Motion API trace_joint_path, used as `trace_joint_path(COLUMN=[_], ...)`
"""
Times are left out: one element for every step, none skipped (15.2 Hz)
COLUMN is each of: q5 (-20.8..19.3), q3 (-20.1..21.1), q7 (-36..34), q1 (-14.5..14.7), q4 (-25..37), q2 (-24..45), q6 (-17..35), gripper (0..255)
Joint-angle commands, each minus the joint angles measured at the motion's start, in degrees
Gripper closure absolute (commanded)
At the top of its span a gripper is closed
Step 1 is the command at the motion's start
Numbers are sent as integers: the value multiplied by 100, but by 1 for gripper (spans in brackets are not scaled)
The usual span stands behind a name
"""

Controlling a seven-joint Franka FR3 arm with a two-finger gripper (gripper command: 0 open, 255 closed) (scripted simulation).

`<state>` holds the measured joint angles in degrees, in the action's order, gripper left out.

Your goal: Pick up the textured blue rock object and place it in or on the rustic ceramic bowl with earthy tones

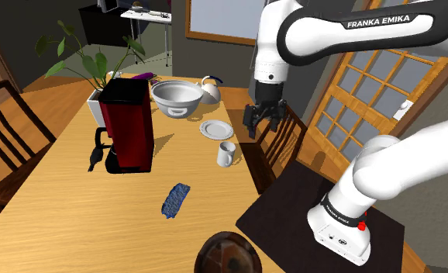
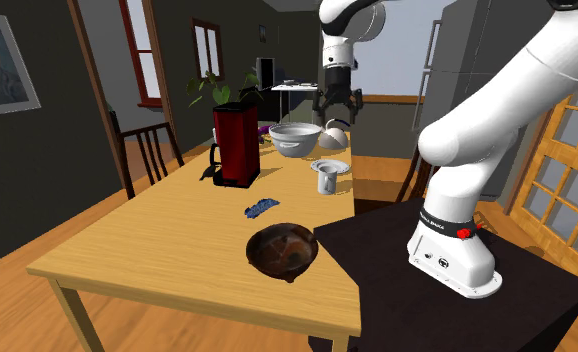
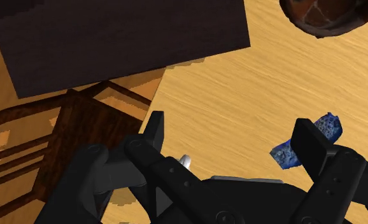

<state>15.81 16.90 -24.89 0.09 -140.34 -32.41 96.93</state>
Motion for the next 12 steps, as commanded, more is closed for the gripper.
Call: trace_joint_path(q5=[84, 105, 112, 106, 84, 47, -7, -78, -168, -274, -397, -536], q3=[293, 434, 571, 704, 832, 956, 1075, 1186, 1286, 1378, 1457, 1520], q7=[-472, -702, -934, -1170, -1411, -1656, -1906, -2163, -2426, -2694, -2968, -3246], q1=[-22, -38, -56, -78, -99, -124, -148, -171, -189, -205, -212, -209], q4=[75, 129, 192, 264, 345, 433, 530, 635, 748, 869, 998, 1135], q2=[368, 556, 755, 964, 1182, 1410, 1646, 1891, 2144, 2405, 2673, 2946], q6=[326, 473, 619, 764, 907, 1047, 1184, 1316, 1444, 1564, 1677, 1781], gripper=[0, 0, 0, 0, 0, 0, 0, 0, 0, 0, 0, 0])
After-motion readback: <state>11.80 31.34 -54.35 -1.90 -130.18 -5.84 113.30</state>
